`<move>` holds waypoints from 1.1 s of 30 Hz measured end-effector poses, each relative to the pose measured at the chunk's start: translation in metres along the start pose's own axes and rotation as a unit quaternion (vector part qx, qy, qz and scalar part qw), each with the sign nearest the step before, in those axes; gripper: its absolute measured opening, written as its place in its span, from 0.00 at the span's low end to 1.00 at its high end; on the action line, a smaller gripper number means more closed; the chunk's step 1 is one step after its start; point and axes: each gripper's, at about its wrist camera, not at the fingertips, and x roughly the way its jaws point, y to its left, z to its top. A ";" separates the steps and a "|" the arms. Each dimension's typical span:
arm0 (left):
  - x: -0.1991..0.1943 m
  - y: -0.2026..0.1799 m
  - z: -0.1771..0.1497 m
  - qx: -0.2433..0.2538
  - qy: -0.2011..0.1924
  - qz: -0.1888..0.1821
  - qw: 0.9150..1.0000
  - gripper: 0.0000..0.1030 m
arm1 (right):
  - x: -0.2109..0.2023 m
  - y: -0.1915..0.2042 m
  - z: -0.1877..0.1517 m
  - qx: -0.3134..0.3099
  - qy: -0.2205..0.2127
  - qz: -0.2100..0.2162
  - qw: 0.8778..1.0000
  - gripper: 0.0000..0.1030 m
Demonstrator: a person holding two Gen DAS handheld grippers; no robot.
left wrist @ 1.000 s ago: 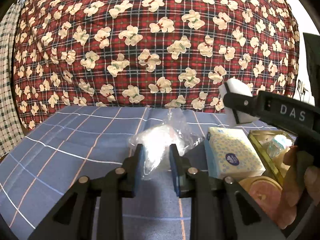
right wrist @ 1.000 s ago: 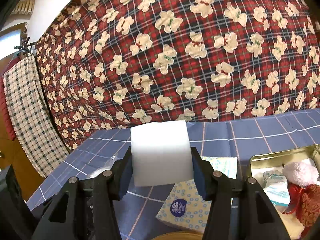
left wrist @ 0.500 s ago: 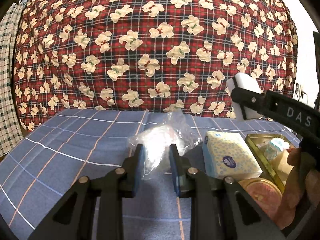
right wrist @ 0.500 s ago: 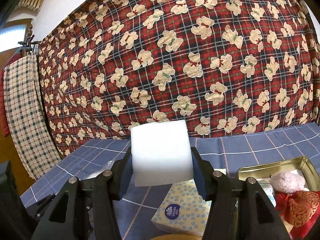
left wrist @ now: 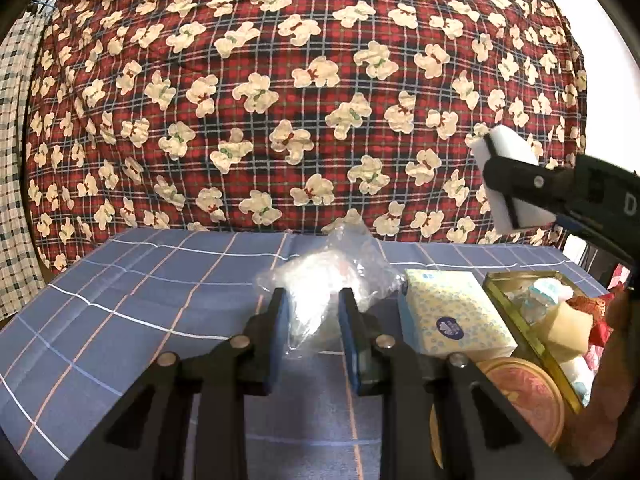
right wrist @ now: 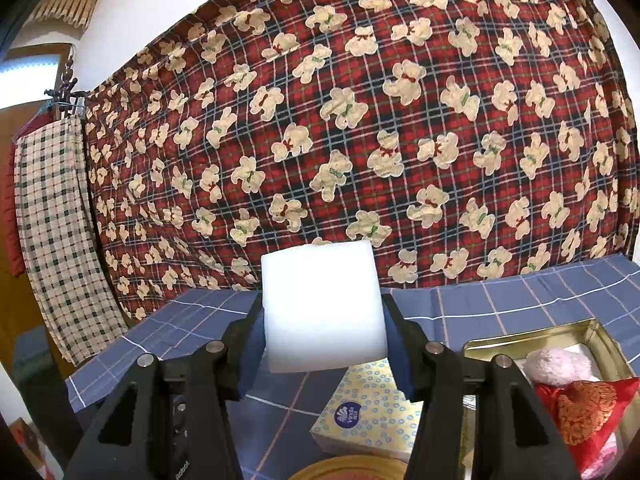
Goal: Organize soft objects
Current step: 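Carry the clear bag and white sponge over the gold tin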
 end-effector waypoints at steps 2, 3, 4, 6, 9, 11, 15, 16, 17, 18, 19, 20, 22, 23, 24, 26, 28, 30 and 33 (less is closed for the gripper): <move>0.000 -0.001 0.000 0.002 -0.002 0.001 1.000 0.23 | -0.003 -0.001 0.000 0.002 -0.002 -0.002 1.000 0.54; 0.000 -0.001 0.000 0.003 -0.002 0.001 1.000 0.23 | -0.004 -0.003 -0.001 0.004 -0.003 -0.002 1.000 0.54; 0.000 -0.001 0.000 0.003 -0.003 0.001 1.000 0.23 | -0.005 -0.004 -0.001 0.006 -0.003 -0.002 1.000 0.54; 0.000 -0.001 0.000 0.002 -0.004 0.001 1.000 0.23 | -0.007 -0.007 -0.002 0.008 -0.006 -0.005 1.000 0.54; -0.001 -0.001 0.000 0.002 -0.006 -0.001 1.000 0.23 | -0.011 -0.010 -0.005 0.006 -0.015 -0.016 1.000 0.54; -0.002 -0.001 0.000 0.002 -0.009 -0.002 1.000 0.23 | -0.014 -0.012 -0.008 0.005 -0.023 -0.022 0.999 0.54; -0.003 -0.002 -0.001 0.005 -0.013 -0.003 1.000 0.23 | -0.018 -0.013 -0.009 0.003 -0.032 -0.028 0.999 0.54; -0.003 -0.003 -0.001 0.006 -0.013 -0.003 1.000 0.23 | -0.020 -0.011 -0.009 -0.001 -0.036 -0.031 0.999 0.54; -0.003 -0.003 -0.001 0.006 -0.014 -0.003 1.000 0.23 | -0.022 -0.010 -0.009 -0.007 -0.039 -0.034 0.999 0.54; -0.003 -0.002 -0.001 0.006 -0.014 -0.003 1.000 0.23 | -0.023 -0.009 -0.009 -0.009 -0.041 -0.034 0.999 0.54; -0.003 -0.002 -0.001 0.005 -0.016 -0.004 1.000 0.23 | -0.025 -0.008 -0.009 -0.012 -0.043 -0.035 0.998 0.54; -0.004 -0.002 -0.001 0.005 -0.018 -0.004 1.000 0.23 | -0.026 -0.008 -0.009 -0.012 -0.043 -0.036 0.998 0.54; -0.004 -0.003 -0.001 0.005 -0.021 -0.004 1.000 0.23 | -0.027 -0.010 -0.010 -0.010 -0.044 -0.036 0.998 0.54; -0.005 -0.003 -0.001 0.005 -0.022 -0.004 1.000 0.23 | -0.028 -0.011 -0.010 -0.008 -0.044 -0.037 0.998 0.54; -0.006 -0.003 -0.001 0.005 -0.025 -0.003 1.000 0.23 | -0.028 -0.012 -0.010 -0.006 -0.044 -0.038 0.998 0.54; -0.008 -0.003 -0.001 0.004 -0.030 -0.003 1.000 0.23 | -0.029 -0.014 -0.010 -0.002 -0.042 -0.038 0.998 0.54; -0.008 -0.003 -0.001 0.005 -0.032 -0.002 0.999 0.23 | -0.029 -0.015 -0.010 0.000 -0.041 -0.040 0.998 0.54; -0.010 -0.002 -0.001 0.004 -0.035 -0.003 0.999 0.23 | -0.029 -0.015 -0.010 0.000 -0.040 -0.040 0.998 0.54; -0.011 -0.002 -0.001 0.005 -0.038 -0.001 0.999 0.23 | -0.030 -0.016 -0.011 0.001 -0.040 -0.040 0.998 0.54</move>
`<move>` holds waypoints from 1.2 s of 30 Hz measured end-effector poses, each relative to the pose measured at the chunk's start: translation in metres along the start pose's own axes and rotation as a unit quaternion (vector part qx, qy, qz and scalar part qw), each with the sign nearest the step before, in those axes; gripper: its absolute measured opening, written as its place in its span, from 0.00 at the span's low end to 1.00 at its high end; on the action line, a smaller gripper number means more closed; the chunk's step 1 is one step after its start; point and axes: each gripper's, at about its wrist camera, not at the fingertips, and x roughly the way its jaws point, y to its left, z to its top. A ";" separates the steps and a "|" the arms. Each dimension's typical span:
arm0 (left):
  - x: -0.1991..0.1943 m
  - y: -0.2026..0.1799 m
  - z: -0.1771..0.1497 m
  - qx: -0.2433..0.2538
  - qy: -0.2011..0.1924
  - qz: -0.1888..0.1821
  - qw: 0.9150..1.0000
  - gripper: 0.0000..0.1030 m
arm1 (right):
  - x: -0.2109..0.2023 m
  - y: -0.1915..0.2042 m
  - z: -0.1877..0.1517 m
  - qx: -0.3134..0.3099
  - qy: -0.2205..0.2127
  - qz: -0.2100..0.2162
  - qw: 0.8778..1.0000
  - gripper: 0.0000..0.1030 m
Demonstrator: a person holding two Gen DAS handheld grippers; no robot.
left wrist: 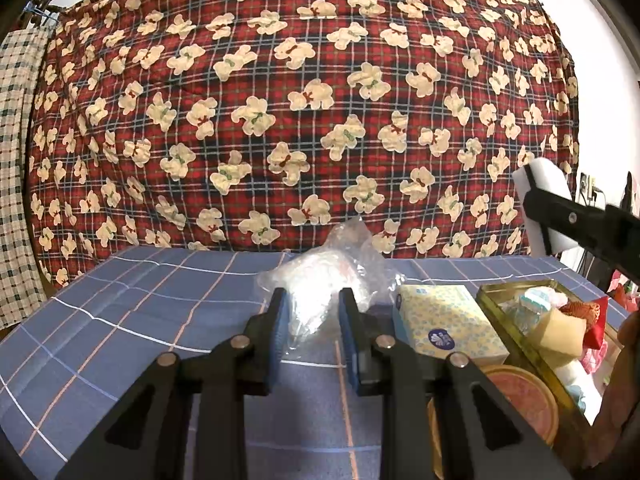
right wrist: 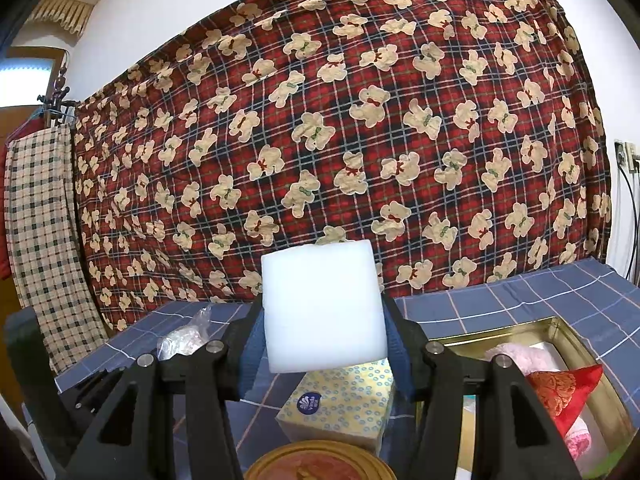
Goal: Organize soft objects
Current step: 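Carry the clear bag and white sponge over the gold tin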
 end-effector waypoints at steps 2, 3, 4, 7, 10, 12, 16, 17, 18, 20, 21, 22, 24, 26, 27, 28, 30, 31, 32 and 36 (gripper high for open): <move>-0.001 -0.001 0.000 0.002 -0.003 0.001 1.000 0.23 | 0.000 -0.001 0.000 0.001 0.000 0.000 1.000 0.54; -0.002 -0.001 0.000 0.003 -0.005 0.003 1.000 0.23 | -0.001 -0.002 0.000 0.003 0.000 0.000 1.000 0.54; -0.002 -0.001 0.000 0.004 -0.005 0.004 1.000 0.23 | -0.002 -0.004 0.000 0.004 0.000 0.000 1.000 0.54; -0.003 -0.001 0.000 0.002 -0.006 0.006 1.000 0.23 | -0.005 -0.010 -0.001 0.010 0.001 0.000 1.000 0.54; -0.003 0.002 0.001 -0.006 -0.002 0.003 1.000 0.23 | -0.007 -0.016 -0.001 0.018 0.003 0.000 1.000 0.54; -0.002 0.002 0.001 -0.008 -0.001 0.005 1.000 0.23 | -0.007 -0.020 0.000 0.022 0.005 0.000 1.000 0.54; 0.002 0.001 0.001 -0.005 0.006 0.006 1.000 0.23 | -0.007 -0.023 0.001 0.026 0.006 0.000 1.000 0.54; 0.002 0.000 0.001 -0.005 0.008 0.006 1.000 0.23 | -0.007 -0.023 0.001 0.026 0.006 0.001 1.000 0.54; 0.003 0.000 0.001 -0.005 0.010 0.005 1.000 0.23 | -0.007 -0.023 0.001 0.026 0.006 0.001 1.000 0.54; 0.002 -0.003 0.001 -0.005 0.013 0.004 1.000 0.23 | -0.008 -0.023 0.001 0.026 0.006 0.000 1.000 0.54; 0.001 -0.005 0.001 -0.005 0.014 0.002 1.000 0.23 | -0.008 -0.023 0.001 0.027 0.006 0.001 1.000 0.54; -0.001 -0.007 0.002 -0.005 0.013 -0.001 1.000 0.23 | -0.008 -0.022 0.001 0.026 0.005 0.000 1.000 0.54; -0.004 -0.012 0.005 -0.003 0.012 -0.003 1.000 0.23 | -0.009 -0.022 0.001 0.026 0.005 0.001 1.000 0.54; -0.008 -0.017 0.009 0.001 0.009 -0.007 1.000 0.23 | -0.009 -0.024 0.000 0.027 0.005 0.002 1.000 0.54; -0.011 -0.020 0.011 0.004 0.008 -0.009 1.000 0.23 | -0.009 -0.024 0.000 0.027 0.005 0.002 1.000 0.54; -0.013 -0.023 0.013 0.006 0.007 -0.012 1.000 0.23 | -0.009 -0.024 0.000 0.028 0.006 0.002 1.000 0.54; -0.017 -0.028 0.018 0.009 0.007 -0.019 1.000 0.23 | -0.009 -0.025 0.000 0.030 0.008 0.002 1.000 0.54; -0.019 -0.030 0.020 0.010 0.008 -0.022 1.000 0.23 | -0.010 -0.026 -0.001 0.031 0.010 0.002 0.999 0.54; -0.020 -0.032 0.021 0.010 0.009 -0.024 1.000 0.23 | -0.012 -0.027 -0.001 0.032 0.012 0.002 0.999 0.54; -0.020 -0.041 0.025 0.017 0.021 -0.029 0.999 0.23 | -0.013 -0.028 -0.002 0.033 0.012 0.002 0.999 0.54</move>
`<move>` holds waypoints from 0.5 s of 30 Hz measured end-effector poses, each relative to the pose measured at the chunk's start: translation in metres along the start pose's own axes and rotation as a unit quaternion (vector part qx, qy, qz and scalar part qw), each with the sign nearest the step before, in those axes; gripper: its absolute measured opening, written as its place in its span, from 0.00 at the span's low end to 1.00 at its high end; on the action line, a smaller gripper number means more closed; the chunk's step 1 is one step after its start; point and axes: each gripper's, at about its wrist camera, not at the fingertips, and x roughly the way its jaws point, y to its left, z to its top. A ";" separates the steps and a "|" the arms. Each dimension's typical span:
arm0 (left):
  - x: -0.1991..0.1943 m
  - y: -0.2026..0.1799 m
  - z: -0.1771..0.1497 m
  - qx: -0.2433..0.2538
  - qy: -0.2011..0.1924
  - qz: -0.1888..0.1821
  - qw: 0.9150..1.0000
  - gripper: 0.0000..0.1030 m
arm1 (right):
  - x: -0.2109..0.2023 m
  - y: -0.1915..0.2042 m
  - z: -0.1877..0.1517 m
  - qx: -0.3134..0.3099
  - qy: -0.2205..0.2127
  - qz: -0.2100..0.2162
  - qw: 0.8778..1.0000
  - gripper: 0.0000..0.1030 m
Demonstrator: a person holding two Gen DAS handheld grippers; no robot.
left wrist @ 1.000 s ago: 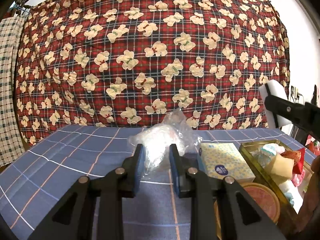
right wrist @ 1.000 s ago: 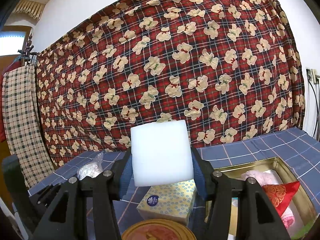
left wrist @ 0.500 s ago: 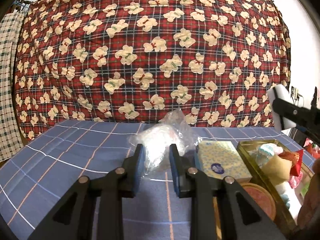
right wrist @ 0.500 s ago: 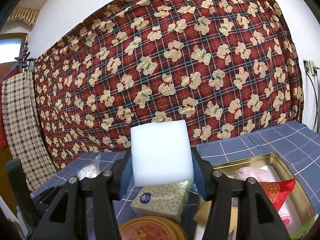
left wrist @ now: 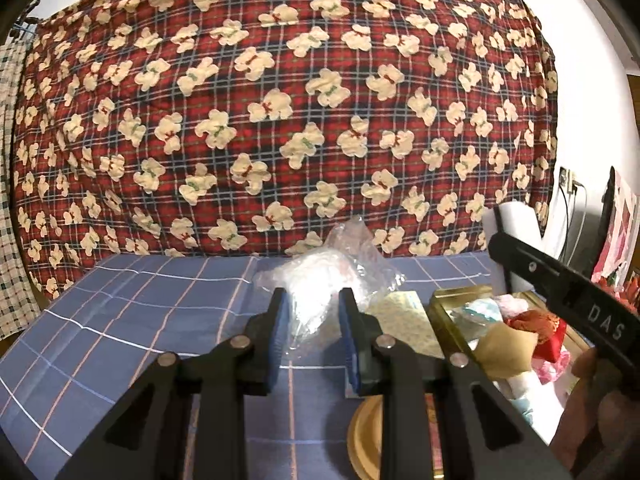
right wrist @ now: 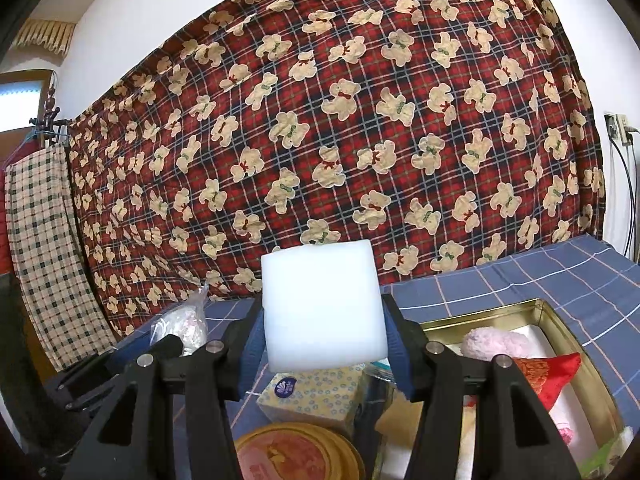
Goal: Organize soft objects
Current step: 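Carry the clear bag and white sponge over the gold tin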
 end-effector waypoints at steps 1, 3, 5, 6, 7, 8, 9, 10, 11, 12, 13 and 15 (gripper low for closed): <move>0.000 -0.001 0.000 0.000 0.003 -0.001 1.000 0.23 | 0.000 0.000 0.000 0.000 0.000 -0.001 1.000 0.54; 0.001 -0.005 0.000 0.001 0.009 -0.002 1.000 0.23 | -0.004 -0.003 -0.001 0.002 0.001 -0.001 1.000 0.54; 0.001 -0.008 0.001 0.000 0.013 -0.007 1.000 0.23 | -0.008 -0.006 -0.002 0.004 0.001 -0.001 1.000 0.54; 0.001 -0.009 0.001 -0.001 0.014 -0.009 1.000 0.23 | -0.008 -0.007 -0.002 0.004 0.001 -0.001 1.000 0.54; 0.000 -0.011 0.001 0.001 0.016 -0.009 1.000 0.23 | -0.010 -0.009 -0.002 0.006 0.001 -0.001 1.000 0.54; 0.000 -0.013 0.002 0.002 0.016 -0.010 1.000 0.23 | -0.012 -0.010 -0.002 0.006 0.002 -0.001 1.000 0.54; 0.000 -0.014 0.002 0.003 0.017 -0.010 1.000 0.23 | -0.012 -0.010 -0.001 0.006 0.001 -0.002 1.000 0.54; -0.001 -0.016 0.003 0.004 0.018 -0.012 1.000 0.23 | -0.013 -0.010 -0.001 0.006 0.001 -0.002 1.000 0.54; -0.002 -0.018 0.003 0.005 0.018 -0.013 1.000 0.23 | -0.015 -0.012 -0.001 0.006 0.001 -0.001 1.000 0.54; -0.002 -0.020 0.004 0.006 0.018 -0.013 1.000 0.23 | -0.017 -0.013 -0.001 0.006 0.001 -0.001 1.000 0.54; -0.003 -0.022 0.005 0.006 0.018 -0.015 1.000 0.23 | -0.020 -0.014 -0.002 0.005 0.001 0.000 1.000 0.54; -0.004 -0.026 0.007 0.008 0.019 -0.020 1.000 0.23 | -0.023 -0.016 0.001 0.005 0.000 0.000 1.000 0.54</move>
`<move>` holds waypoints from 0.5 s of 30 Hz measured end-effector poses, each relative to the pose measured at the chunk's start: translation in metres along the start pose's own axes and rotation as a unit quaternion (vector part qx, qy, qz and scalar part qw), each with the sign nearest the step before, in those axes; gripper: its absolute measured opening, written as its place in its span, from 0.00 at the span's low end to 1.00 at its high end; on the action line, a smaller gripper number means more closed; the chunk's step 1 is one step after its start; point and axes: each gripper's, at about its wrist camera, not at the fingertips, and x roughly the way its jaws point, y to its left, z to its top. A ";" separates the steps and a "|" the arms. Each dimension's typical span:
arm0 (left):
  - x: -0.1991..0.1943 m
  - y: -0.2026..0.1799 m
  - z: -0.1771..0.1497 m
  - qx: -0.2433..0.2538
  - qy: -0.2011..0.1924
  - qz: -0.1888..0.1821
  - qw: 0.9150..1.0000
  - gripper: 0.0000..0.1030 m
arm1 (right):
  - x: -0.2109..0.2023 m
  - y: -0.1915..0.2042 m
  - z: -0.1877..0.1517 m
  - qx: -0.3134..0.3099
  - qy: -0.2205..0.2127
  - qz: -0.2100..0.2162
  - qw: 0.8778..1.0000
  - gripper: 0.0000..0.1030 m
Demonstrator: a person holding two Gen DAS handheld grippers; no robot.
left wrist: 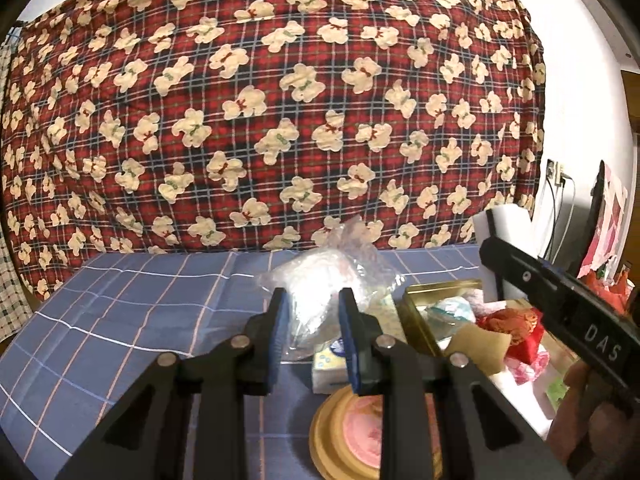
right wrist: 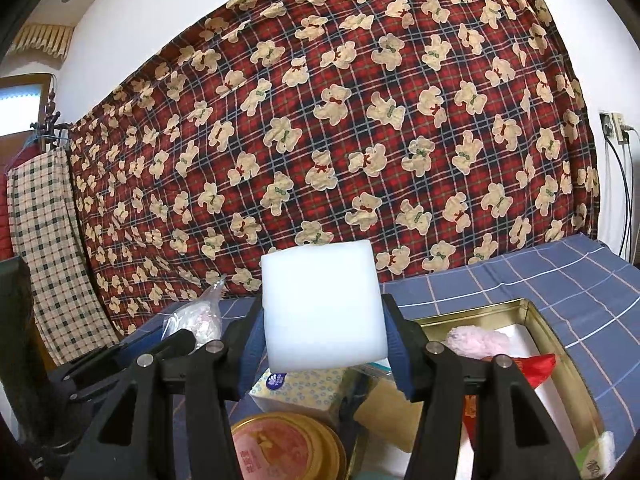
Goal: Organize soft objects
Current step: 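Carry the clear bag and white sponge over the gold tin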
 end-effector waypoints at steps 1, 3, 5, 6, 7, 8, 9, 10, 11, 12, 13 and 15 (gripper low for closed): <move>0.000 -0.003 0.001 0.003 0.000 -0.001 1.000 0.23 | -0.003 -0.001 0.000 -0.001 -0.001 0.000 1.000 0.54; 0.000 -0.007 0.003 0.005 0.001 -0.003 1.000 0.23 | -0.004 -0.003 0.004 -0.001 -0.001 -0.002 1.000 0.54; 0.000 -0.012 0.004 0.007 0.002 -0.008 1.000 0.23 | -0.008 -0.005 0.006 -0.002 -0.002 -0.005 1.000 0.55; 0.000 -0.015 0.004 0.008 0.002 -0.010 1.000 0.23 | -0.010 -0.007 0.007 -0.002 -0.001 -0.006 1.000 0.55; 0.001 -0.018 0.004 0.009 0.003 -0.013 1.000 0.23 | -0.012 -0.009 0.008 -0.002 -0.001 -0.008 1.000 0.55; 0.001 -0.020 0.004 0.009 0.004 -0.015 1.000 0.23 | -0.014 -0.010 0.008 -0.001 -0.001 -0.009 1.000 0.55; 0.001 -0.023 0.005 0.009 0.005 -0.018 1.000 0.23 | -0.015 -0.012 0.009 -0.001 -0.001 -0.011 1.000 0.55; 0.002 -0.026 0.005 0.010 0.007 -0.021 1.000 0.23 | -0.017 -0.015 0.010 -0.001 0.000 -0.013 1.000 0.54; 0.002 -0.028 0.005 0.010 0.007 -0.023 1.000 0.23 | -0.018 -0.016 0.011 -0.001 0.000 -0.015 1.000 0.54; 0.003 -0.031 0.005 0.010 0.008 -0.026 1.000 0.23 | -0.020 -0.018 0.011 -0.001 0.001 -0.016 1.000 0.54; 0.003 -0.034 0.005 0.012 0.008 -0.028 0.999 0.23 | -0.021 -0.020 0.012 -0.001 0.001 -0.018 1.000 0.54; 0.003 -0.039 0.006 0.013 0.009 -0.032 0.999 0.23 | -0.024 -0.025 0.013 -0.001 0.001 -0.021 1.000 0.55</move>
